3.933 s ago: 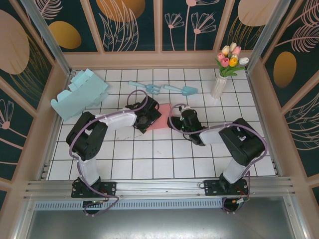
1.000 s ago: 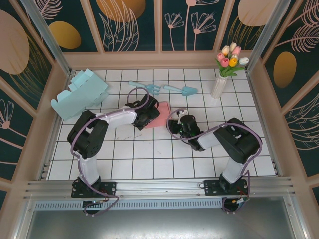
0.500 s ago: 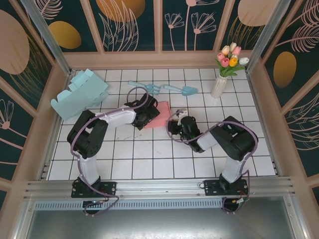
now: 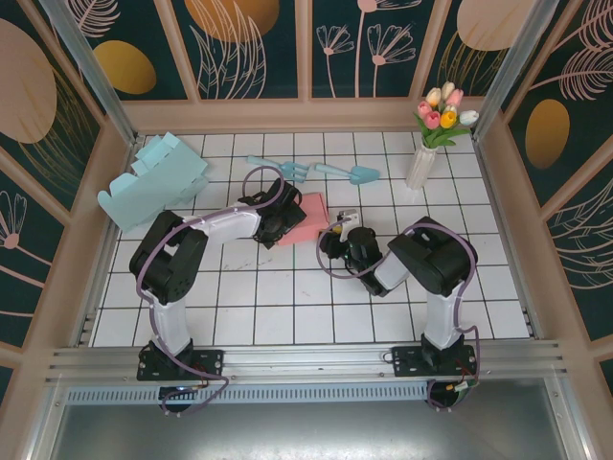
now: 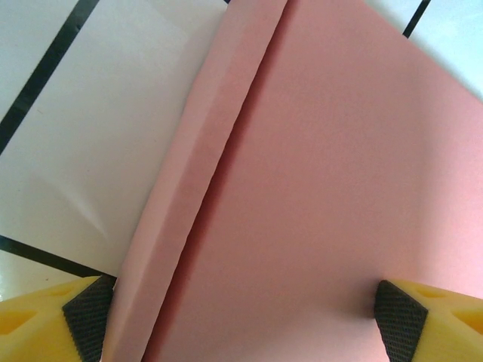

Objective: Fold the paper box

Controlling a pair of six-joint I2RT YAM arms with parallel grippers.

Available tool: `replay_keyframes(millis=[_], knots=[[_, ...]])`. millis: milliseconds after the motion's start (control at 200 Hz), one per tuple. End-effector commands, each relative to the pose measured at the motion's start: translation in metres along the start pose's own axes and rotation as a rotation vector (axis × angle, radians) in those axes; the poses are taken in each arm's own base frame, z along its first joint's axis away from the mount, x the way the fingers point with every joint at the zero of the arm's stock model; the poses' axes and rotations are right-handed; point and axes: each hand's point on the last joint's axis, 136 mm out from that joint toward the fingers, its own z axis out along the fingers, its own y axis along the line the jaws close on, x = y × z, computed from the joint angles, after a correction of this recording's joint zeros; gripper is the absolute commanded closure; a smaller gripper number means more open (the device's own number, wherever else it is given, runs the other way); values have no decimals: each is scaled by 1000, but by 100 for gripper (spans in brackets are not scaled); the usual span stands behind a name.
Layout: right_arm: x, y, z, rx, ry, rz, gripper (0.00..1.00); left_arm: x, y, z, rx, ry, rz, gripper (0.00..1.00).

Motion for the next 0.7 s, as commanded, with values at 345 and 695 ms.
replay_keyframes(millis=[345,695], knots=[[54,-43,5,257,261,-62,53,19,75,27,-254,85,13,10],[20,9,-8,9,203,-4,47,17,82,31,-286,76,4,10]])
